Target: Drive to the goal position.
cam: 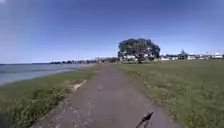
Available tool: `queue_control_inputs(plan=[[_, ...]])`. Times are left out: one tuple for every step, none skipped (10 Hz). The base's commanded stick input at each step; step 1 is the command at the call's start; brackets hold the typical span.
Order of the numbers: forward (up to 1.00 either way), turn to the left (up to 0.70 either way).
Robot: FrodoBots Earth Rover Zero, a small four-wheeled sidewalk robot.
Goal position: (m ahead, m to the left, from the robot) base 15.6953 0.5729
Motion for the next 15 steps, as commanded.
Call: queue_control_inputs(plan=[[0.70, 0.00], [0.70, 0.00], [0.70, 0.00], [0.70, 0.00], [0.70, 0.00], [0.70, 0.00], [0.70, 0.00], [0.70, 0.00], [0.70, 0.00], [0.70, 0.00], [0.70, 0.00], [0.70, 0.00], [0.70, 0.00], [0.70, 0.00], [0.70, 0.00]])
